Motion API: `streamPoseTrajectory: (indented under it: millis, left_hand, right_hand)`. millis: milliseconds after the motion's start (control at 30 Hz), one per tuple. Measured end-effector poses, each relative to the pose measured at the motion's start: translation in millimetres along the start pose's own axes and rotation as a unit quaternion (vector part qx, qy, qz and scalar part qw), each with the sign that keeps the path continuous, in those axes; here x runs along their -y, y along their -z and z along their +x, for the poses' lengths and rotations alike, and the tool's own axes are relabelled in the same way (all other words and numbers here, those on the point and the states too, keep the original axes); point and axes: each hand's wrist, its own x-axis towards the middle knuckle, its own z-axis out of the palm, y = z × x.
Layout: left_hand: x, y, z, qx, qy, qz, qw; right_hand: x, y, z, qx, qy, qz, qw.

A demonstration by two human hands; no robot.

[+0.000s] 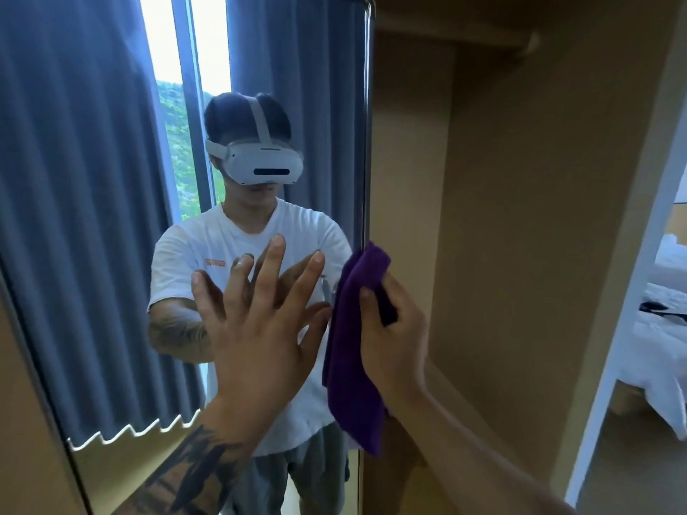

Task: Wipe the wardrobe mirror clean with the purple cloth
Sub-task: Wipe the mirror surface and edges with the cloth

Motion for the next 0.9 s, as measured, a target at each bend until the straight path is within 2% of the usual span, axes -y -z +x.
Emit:
streamPoseTrajectory:
  millis: [133,267,400,567,667,800,900]
  left_hand:
    - [-0.4,-2.8,1.1,-0.007,0.002,0.004,1.0]
    - [-3.6,-2.7,1.5,-0.012,0.003,0.004,1.0]
    - [-0.9,-1.5,1.5,-0.016,0.002,0.0,1.0]
    - [-1.4,4.9,5.7,-0.012,0.005,0.015,1.0]
    - [5.0,13.7,24.9,-0.003,-0.033,0.014,0.999]
    - [11.5,30.1,61.8,0.051,-0.085,0.047,0.994]
    - [13.5,37.3,80.8,0.016,-0.085,0.039,0.996]
  right_hand:
    - [23.2,-5.1,43.3,-0.024,0.035,0.004,0.999]
    - [48.5,-10.2,97.5,-0.053,0.028,0.023,0.998]
    - [33.9,-9.4,64.2,-0.051,0.059,0.029,0.997]
    - [3.7,-1.9,8.3,-0.016,0.016,0.008,1.0]
    - [26.8,-1.8,46.0,-0.028,0.042,-0.009,0.999]
    - [60.1,-7.0,106.1,-0.04,0.056,-0.049,0.996]
    - [61.6,-9.4,102.8,-0.042,0.069,-0.036,0.996]
